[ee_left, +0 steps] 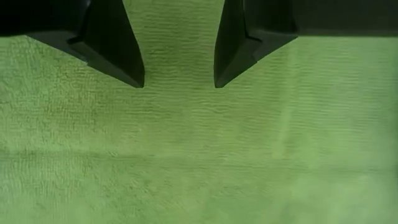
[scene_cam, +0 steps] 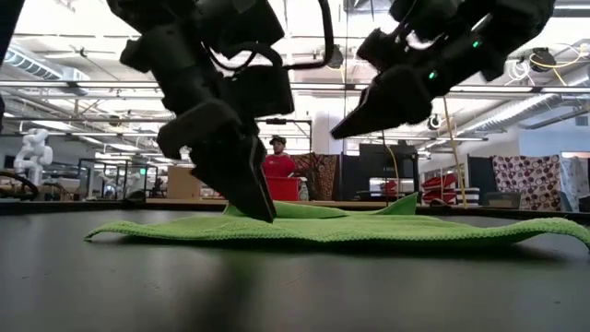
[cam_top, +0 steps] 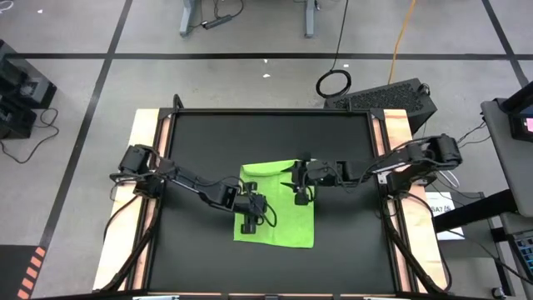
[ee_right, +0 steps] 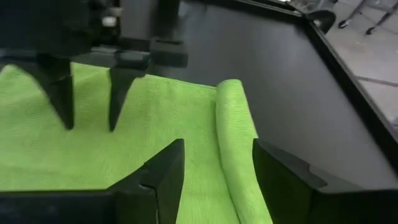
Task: Roll towel into tight, uniform cylinder
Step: Fold the green towel
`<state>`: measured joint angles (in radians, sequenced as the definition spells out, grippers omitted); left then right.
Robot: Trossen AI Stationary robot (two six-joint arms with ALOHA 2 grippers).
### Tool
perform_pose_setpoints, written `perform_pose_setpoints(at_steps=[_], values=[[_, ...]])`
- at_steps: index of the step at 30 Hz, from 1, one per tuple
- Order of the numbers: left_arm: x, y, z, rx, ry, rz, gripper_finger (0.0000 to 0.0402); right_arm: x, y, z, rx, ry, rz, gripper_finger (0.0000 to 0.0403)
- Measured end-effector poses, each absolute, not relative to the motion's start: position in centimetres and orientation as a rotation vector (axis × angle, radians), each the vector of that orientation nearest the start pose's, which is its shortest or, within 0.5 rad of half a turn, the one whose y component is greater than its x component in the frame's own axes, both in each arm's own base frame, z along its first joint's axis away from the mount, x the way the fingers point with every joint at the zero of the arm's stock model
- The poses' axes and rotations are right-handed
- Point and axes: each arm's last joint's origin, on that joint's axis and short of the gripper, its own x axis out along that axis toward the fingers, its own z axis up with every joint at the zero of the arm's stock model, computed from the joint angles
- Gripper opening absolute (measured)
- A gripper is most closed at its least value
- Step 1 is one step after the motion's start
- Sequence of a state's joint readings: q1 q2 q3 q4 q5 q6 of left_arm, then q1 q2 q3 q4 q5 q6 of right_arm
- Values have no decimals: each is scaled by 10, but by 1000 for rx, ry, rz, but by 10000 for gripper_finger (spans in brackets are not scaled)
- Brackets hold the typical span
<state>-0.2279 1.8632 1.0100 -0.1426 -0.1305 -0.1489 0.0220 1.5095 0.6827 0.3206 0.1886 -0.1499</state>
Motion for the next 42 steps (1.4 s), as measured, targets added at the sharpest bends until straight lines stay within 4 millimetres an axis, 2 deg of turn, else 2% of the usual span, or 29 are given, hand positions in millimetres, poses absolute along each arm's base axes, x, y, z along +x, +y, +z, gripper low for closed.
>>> perform_pose_setpoints(at_steps=[5,12,19,24,38,42], values=[[351,-79,120,0,992,-36,198,312,-9,160,-160,494,-107,178],[352,-80,119,-27,977,-25,198,327,-23,140,-144,468,-96,178],[352,-80,118,-29,977,-25,198,349,-29,115,-169,588,-82,171],[352,-80,118,-32,981,-24,198,359,-39,113,-226,628,-159,163],[352,-80,117,-49,980,-18,198,353,-57,107,-246,715,-144,133],[352,-80,117,-50,982,-17,198,352,-65,108,-247,720,-185,107]])
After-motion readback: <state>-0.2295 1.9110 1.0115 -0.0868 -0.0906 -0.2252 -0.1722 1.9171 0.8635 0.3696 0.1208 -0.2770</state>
